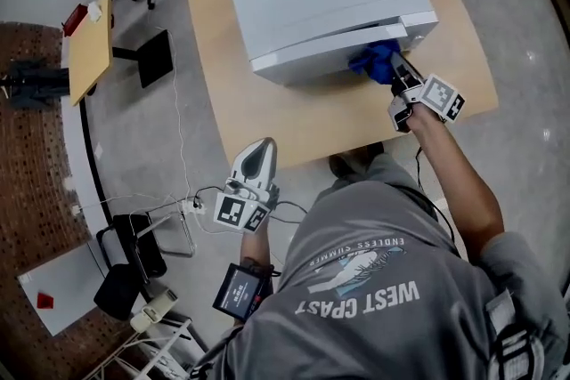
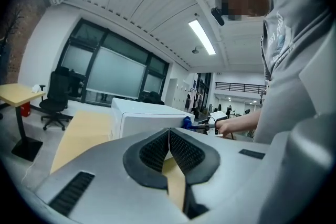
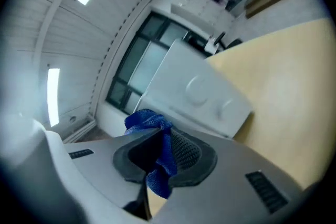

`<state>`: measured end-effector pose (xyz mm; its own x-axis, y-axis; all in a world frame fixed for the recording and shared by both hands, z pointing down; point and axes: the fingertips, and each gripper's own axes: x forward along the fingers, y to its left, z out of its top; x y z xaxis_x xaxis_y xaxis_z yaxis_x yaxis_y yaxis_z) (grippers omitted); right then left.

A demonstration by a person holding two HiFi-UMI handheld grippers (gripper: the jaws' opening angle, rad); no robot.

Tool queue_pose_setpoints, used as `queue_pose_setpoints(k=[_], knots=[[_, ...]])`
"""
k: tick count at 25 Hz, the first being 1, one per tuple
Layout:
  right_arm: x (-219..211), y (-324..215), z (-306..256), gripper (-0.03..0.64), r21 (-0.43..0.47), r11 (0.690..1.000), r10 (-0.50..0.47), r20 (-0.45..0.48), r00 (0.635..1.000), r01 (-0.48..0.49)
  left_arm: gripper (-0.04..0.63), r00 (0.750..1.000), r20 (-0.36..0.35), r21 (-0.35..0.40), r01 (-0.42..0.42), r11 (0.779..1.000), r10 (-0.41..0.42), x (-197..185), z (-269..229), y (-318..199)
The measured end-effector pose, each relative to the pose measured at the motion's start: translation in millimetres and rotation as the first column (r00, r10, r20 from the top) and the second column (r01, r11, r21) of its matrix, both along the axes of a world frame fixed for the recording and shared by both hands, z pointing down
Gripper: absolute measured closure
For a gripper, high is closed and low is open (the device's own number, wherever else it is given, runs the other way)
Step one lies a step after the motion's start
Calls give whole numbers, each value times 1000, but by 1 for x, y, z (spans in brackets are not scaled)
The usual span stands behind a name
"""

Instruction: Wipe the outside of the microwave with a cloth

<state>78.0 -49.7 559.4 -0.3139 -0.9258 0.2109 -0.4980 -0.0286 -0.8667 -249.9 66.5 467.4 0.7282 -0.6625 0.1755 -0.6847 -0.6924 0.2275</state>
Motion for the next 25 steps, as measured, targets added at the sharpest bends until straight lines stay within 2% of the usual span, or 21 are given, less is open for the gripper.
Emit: queue_pose_setpoints(k=[2, 4, 6, 8, 10, 12, 14, 15, 16, 18, 21, 23, 25], knots=[[49, 8, 6, 557, -23, 992, 122, -35, 992, -123, 571, 1000, -3, -9, -5, 1000, 5, -4, 4, 2], [45, 6, 9, 557, -30, 992, 122, -55, 991, -124, 571, 1000, -4, -20, -3, 1000, 3, -8, 8, 5], [-4, -1, 19, 557, -52, 998, 40, -19, 999, -41, 571, 1000, 3, -26, 0, 1000, 0, -13, 10, 8], [-85, -9, 33, 556, -73, 993, -88, 71, 994, 93, 571, 1000, 12, -28, 5, 1000, -4, -18, 12, 11], [-176, -18, 42, 555, -85, 971, -208, 162, 965, 224, 571, 1000, 24, -30, 14, 999, -13, -25, 11, 15], [-247, -24, 52, 555, -115, 943, -285, 209, 935, 313, 571, 999, 34, -32, 26, 999, -25, -32, 9, 20], [-282, -26, 62, 555, -151, 922, -320, 218, 922, 355, 572, 999, 37, -30, 39, 999, -38, -38, 8, 24], [-285, -26, 67, 555, -162, 920, -320, 218, 922, 357, 571, 998, 37, -28, 45, 999, -44, -40, 8, 25], [-276, -25, 72, 555, -171, 923, -307, 218, 926, 346, 571, 998, 34, -25, 50, 998, -49, -42, 8, 26], [-230, -22, 88, 557, -187, 942, -238, 209, 948, 278, 571, 998, 25, -21, 52, 998, -52, -43, 8, 25], [-104, -13, 108, 556, -216, 974, -29, 169, 985, 65, 571, 999, 8, -20, 44, 999, -44, -41, 12, 22], [-11, 2, 106, 557, -233, 963, 165, 129, 978, -132, 571, 999, 0, -25, 33, 999, -33, -39, 14, 21], [61, 15, 89, 557, -207, 940, 296, 88, 951, -273, 571, 1000, -7, -29, 18, 999, -18, -35, 16, 20]])
